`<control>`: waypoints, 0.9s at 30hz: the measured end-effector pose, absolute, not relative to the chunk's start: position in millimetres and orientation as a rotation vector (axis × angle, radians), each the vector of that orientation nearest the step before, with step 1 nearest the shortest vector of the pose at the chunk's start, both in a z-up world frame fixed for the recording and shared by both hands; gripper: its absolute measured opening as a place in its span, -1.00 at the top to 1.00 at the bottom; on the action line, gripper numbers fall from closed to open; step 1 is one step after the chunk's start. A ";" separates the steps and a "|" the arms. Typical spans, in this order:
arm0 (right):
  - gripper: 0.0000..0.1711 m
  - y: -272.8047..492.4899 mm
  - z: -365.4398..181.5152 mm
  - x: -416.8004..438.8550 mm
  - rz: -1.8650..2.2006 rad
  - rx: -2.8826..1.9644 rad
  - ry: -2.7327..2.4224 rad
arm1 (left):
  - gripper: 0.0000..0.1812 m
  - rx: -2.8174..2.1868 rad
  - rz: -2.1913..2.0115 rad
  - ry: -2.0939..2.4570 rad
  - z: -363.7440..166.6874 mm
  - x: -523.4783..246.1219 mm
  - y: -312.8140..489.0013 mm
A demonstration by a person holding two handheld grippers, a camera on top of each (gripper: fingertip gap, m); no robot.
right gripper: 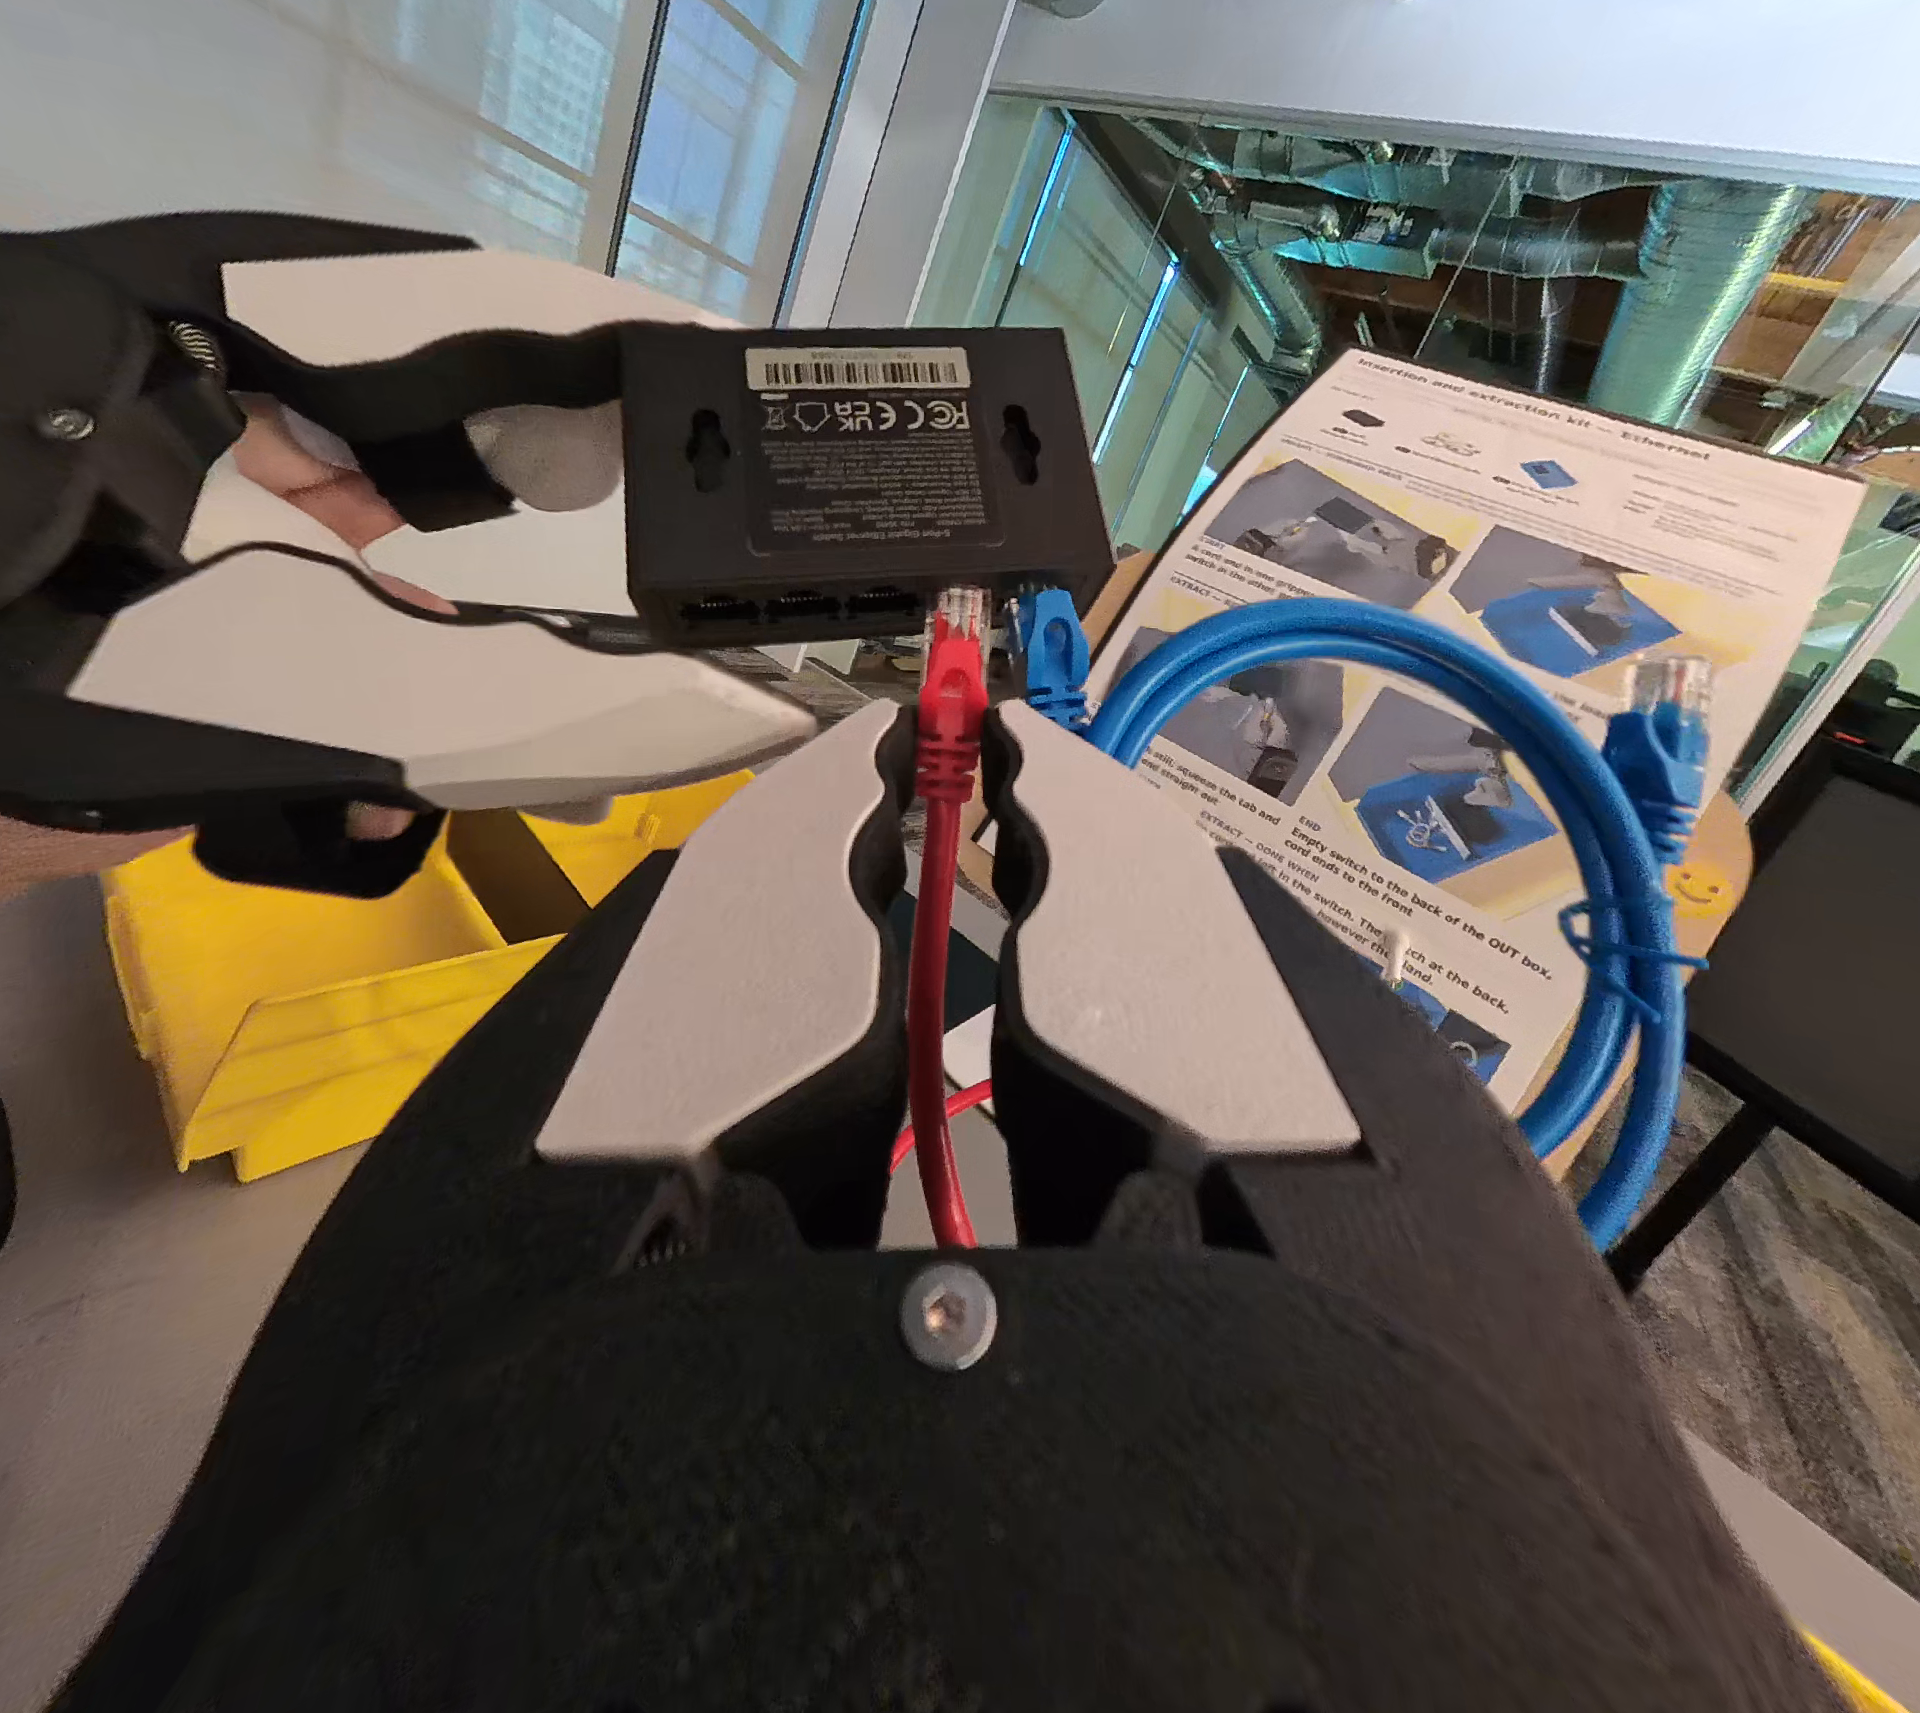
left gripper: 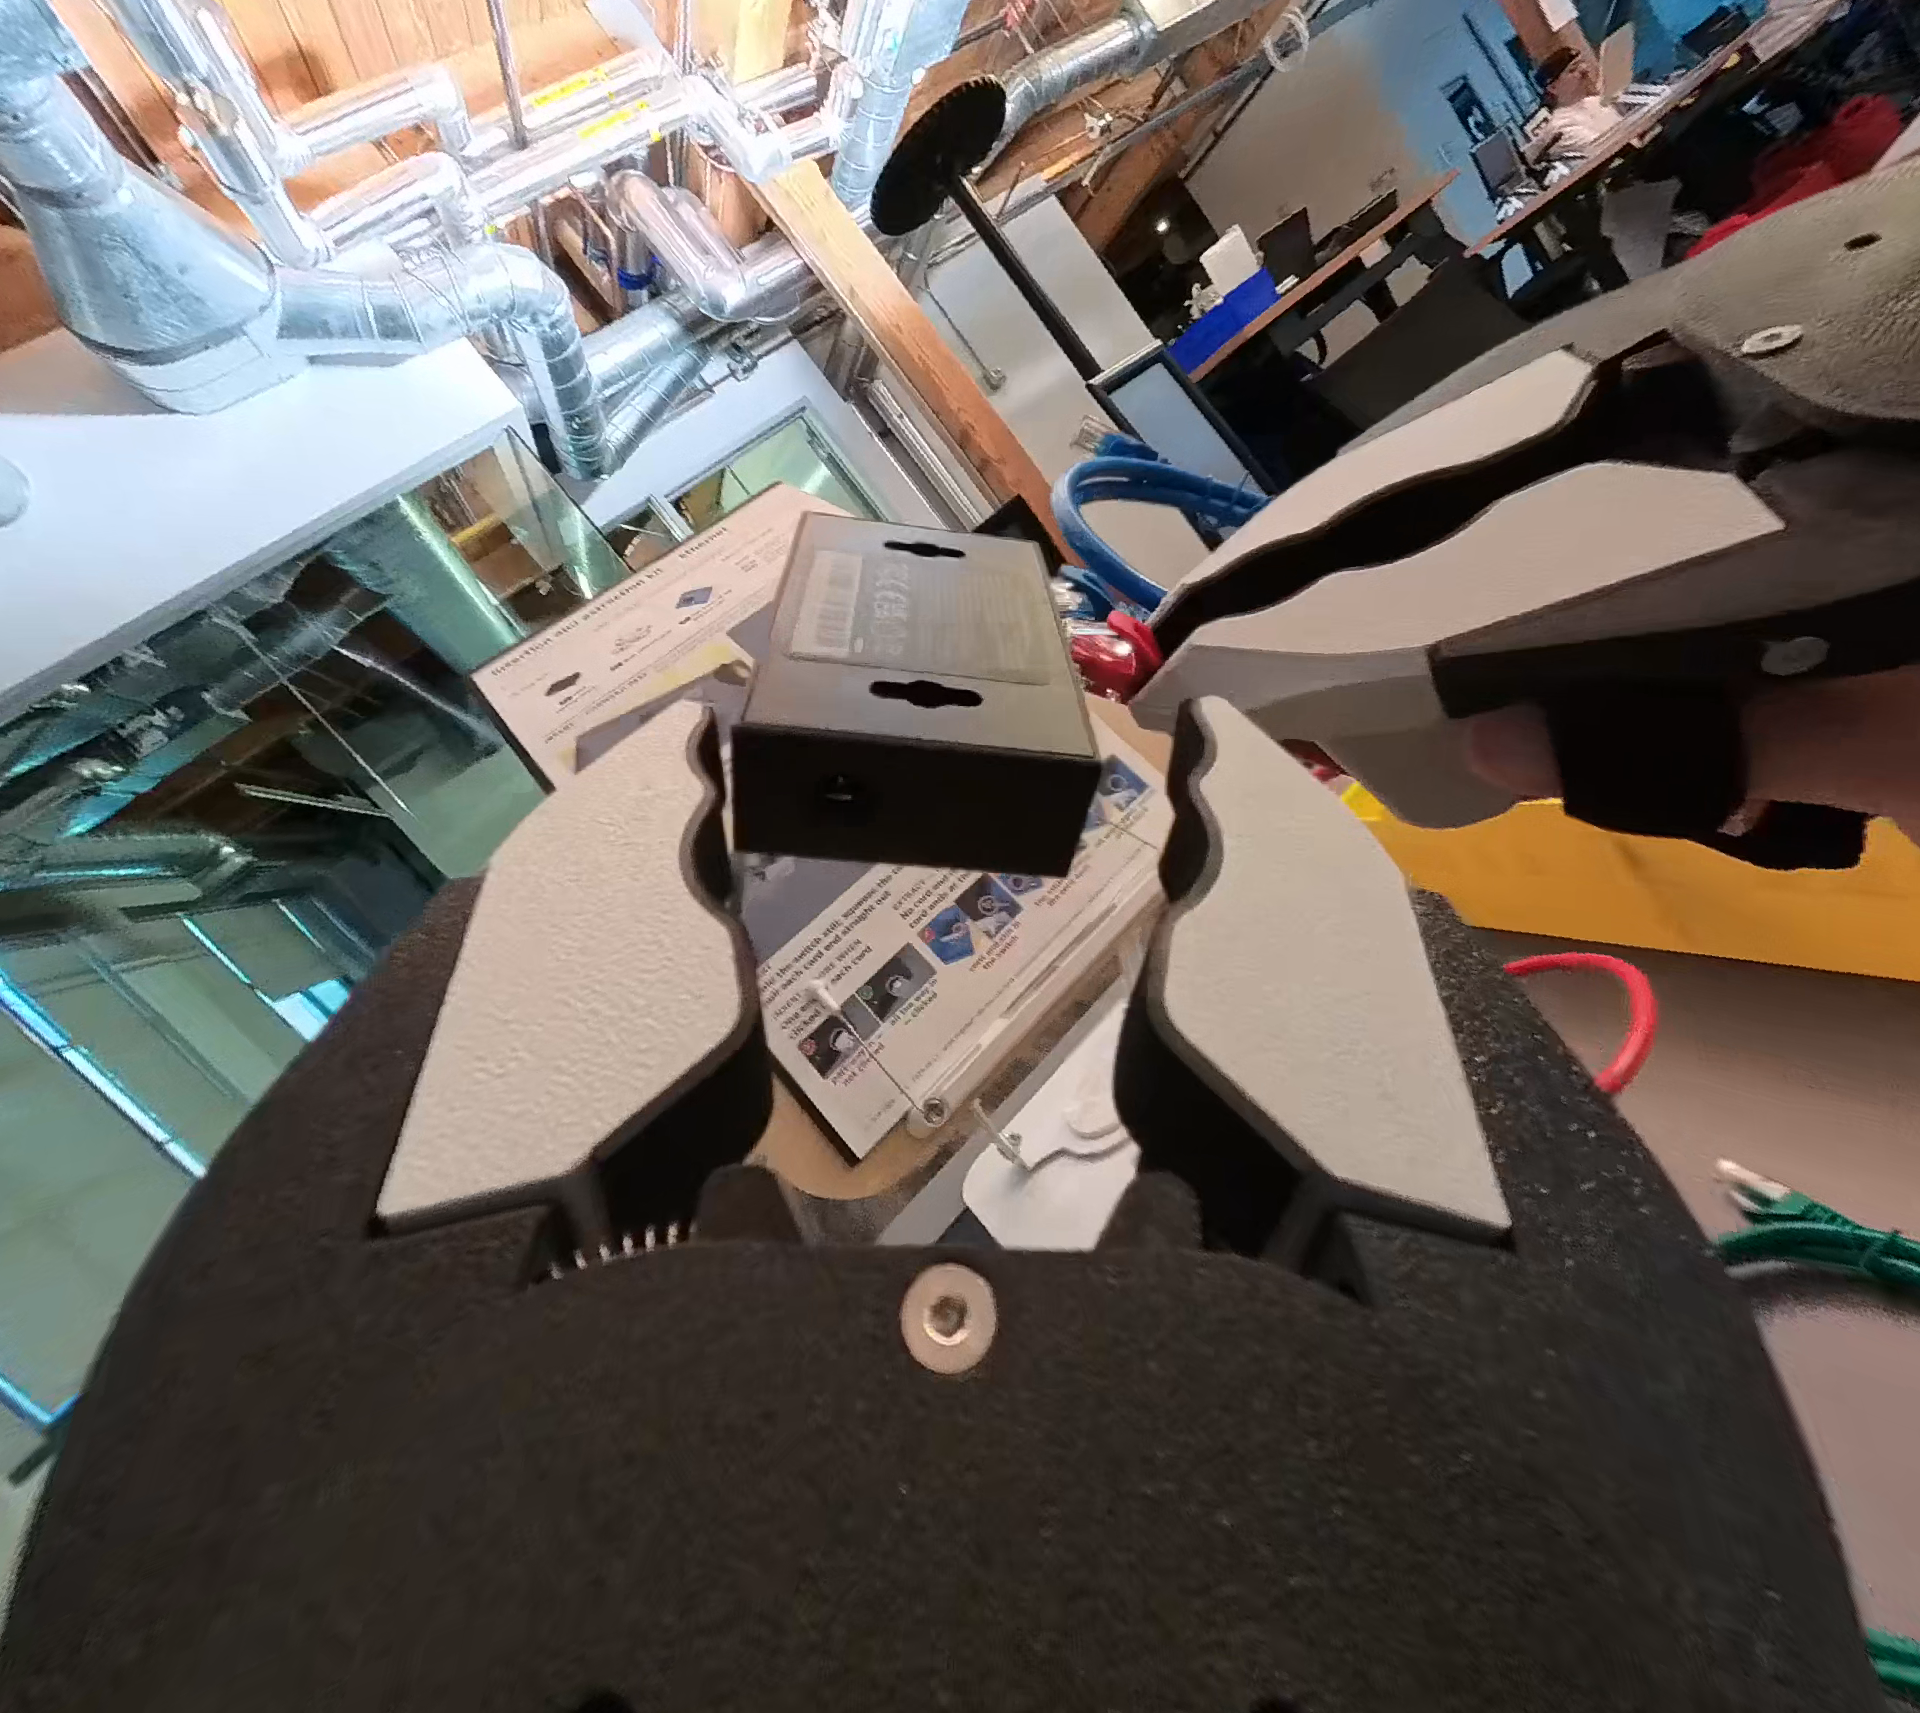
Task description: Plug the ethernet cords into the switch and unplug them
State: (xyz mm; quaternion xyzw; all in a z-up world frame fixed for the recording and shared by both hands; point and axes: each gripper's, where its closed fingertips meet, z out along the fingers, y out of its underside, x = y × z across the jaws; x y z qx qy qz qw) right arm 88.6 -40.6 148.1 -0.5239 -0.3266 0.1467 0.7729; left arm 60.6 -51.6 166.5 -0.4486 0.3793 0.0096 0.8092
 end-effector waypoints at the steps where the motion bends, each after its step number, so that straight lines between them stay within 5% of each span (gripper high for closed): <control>1: 0.86 -42.1 148.1 86.7 0.311 -1.130 -0.714 | 0.12 -0.948 0.033 0.808 167.0 59.7 -51.6; 6: 0.86 -47.0 149.1 82.2 0.293 -1.106 -0.741 | 0.30 -0.906 0.052 0.809 172.4 52.8 -55.5; 27: 0.86 -41.9 135.4 74.9 0.266 -1.150 -0.837 | 0.31 -0.925 0.181 0.967 156.9 44.0 -47.2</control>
